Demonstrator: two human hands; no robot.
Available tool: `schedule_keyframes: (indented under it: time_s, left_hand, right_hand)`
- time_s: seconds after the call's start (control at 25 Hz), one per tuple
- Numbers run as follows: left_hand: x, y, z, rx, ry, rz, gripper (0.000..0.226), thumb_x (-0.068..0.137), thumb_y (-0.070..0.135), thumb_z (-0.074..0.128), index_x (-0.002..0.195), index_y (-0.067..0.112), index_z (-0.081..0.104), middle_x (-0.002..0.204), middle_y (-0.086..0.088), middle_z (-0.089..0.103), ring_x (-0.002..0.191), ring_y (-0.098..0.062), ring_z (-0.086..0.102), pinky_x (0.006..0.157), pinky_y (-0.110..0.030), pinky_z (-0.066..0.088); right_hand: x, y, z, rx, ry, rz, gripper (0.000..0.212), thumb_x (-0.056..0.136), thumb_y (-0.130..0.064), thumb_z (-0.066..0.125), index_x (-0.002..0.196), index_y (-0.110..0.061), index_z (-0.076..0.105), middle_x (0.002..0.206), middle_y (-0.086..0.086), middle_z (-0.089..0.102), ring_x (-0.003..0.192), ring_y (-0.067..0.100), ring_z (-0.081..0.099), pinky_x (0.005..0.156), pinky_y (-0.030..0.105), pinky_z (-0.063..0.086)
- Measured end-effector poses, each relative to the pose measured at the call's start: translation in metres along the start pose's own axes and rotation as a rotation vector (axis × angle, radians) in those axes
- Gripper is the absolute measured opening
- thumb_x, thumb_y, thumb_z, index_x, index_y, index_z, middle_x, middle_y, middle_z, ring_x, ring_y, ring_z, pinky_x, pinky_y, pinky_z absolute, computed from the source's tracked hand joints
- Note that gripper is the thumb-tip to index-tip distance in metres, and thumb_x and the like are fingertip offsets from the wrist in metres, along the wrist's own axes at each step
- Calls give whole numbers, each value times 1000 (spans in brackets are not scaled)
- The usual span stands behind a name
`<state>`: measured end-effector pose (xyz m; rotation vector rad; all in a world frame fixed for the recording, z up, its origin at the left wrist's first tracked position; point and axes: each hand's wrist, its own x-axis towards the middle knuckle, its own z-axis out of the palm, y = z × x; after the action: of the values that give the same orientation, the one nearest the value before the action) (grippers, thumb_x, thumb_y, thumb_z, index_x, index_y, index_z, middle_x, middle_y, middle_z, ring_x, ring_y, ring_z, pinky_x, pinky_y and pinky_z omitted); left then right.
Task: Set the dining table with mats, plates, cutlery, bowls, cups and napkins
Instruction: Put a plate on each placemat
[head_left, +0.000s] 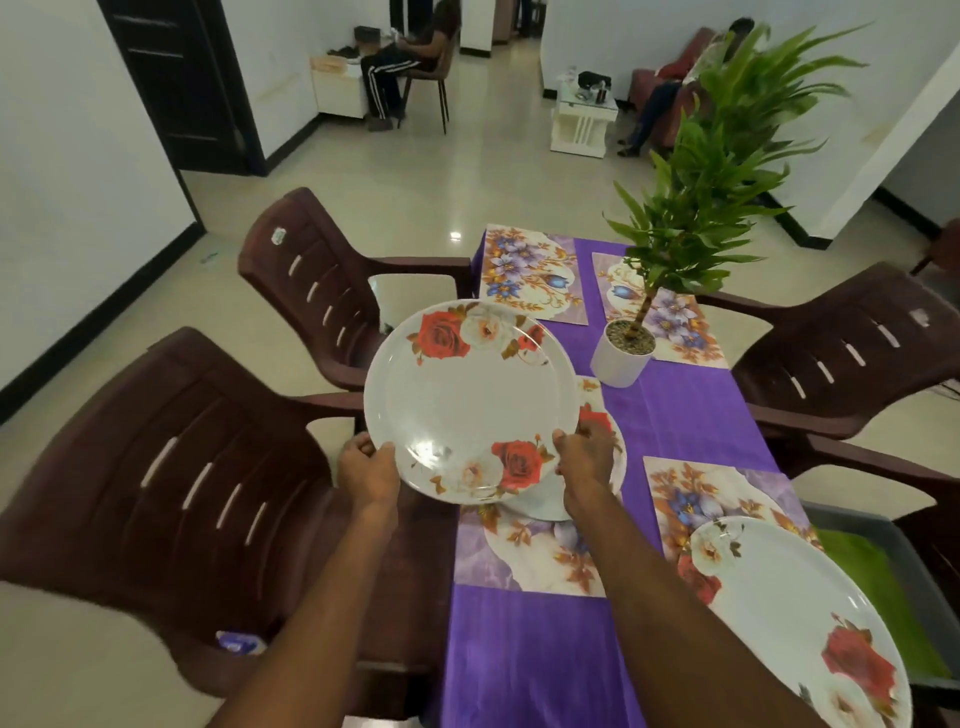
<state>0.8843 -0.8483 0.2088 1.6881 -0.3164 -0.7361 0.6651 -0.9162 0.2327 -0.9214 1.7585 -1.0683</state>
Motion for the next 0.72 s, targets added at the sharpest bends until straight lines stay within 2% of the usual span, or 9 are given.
schedule_keyframes:
  time_s: [0.08, 0.12, 0.24, 0.28, 0.4, 0.56, 0.64, 0.72]
  left_hand:
    - [-1, 4, -31, -11, -12, 15, 23, 82, -2, 64, 102, 9, 68, 92, -8, 72, 86, -27, 69, 71, -31, 56]
    - [-3, 6, -49, -8, -16, 28, 23, 83, -2, 64, 101, 12, 66, 90, -5, 70, 85, -25, 69, 69, -30, 56]
    - [-9, 12, -105, -6, 13, 74, 25, 88, -3, 63, 110, 8, 64, 91, -3, 67, 76, -11, 63, 54, -10, 47]
    - [-10, 14, -125, -9, 26, 75, 26, 88, -2, 64, 113, 5, 63, 92, -3, 67, 76, -10, 62, 56, -11, 47]
    - [-3, 22, -177, -59, 51, 53, 29, 90, -2, 64, 119, 1, 64, 95, -8, 71, 87, -21, 68, 72, -25, 53]
    - [29, 35, -258, -137, 86, 22, 20, 89, -1, 65, 109, 3, 69, 98, -12, 76, 97, -31, 72, 92, -46, 58]
    - [52, 38, -301, -149, 118, 1, 15, 89, 1, 65, 101, 7, 71, 98, -11, 76, 98, -35, 72, 94, -52, 57]
    - [79, 46, -344, -183, 154, -17, 16, 92, 2, 64, 106, 9, 70, 103, -10, 75, 100, -31, 71, 95, -51, 57]
  right_hand:
    - [-24, -3, 6, 38, -2, -2, 12, 86, -4, 68, 93, -12, 61, 87, 4, 66, 72, 22, 59, 62, 37, 49]
    - [-37, -4, 10, 55, -7, 2, 15, 86, -5, 68, 90, -16, 58, 84, 2, 63, 72, 23, 58, 65, 40, 50]
    - [-79, -1, 29, 74, -65, -12, 14, 83, -8, 69, 87, -17, 60, 83, -1, 63, 81, 31, 63, 74, 47, 56]
    - [-95, -2, 37, 79, -87, -16, 12, 80, -10, 69, 87, -16, 62, 84, 1, 66, 84, 33, 66, 75, 49, 57]
    - [-132, -10, 69, 127, -131, 11, 13, 73, -14, 68, 85, -17, 65, 86, 5, 72, 86, 32, 70, 76, 51, 61]
    - [-185, -31, 135, 165, -229, 24, 17, 77, -13, 64, 92, -17, 67, 90, 5, 72, 85, 27, 70, 72, 48, 63]
    - [-212, -39, 176, 159, -269, 6, 17, 82, -9, 63, 99, -12, 65, 92, 6, 70, 85, 26, 69, 69, 39, 61]
    - [-239, -46, 222, 175, -318, -1, 13, 86, -2, 61, 99, -4, 63, 92, 11, 70, 85, 27, 70, 63, 34, 54]
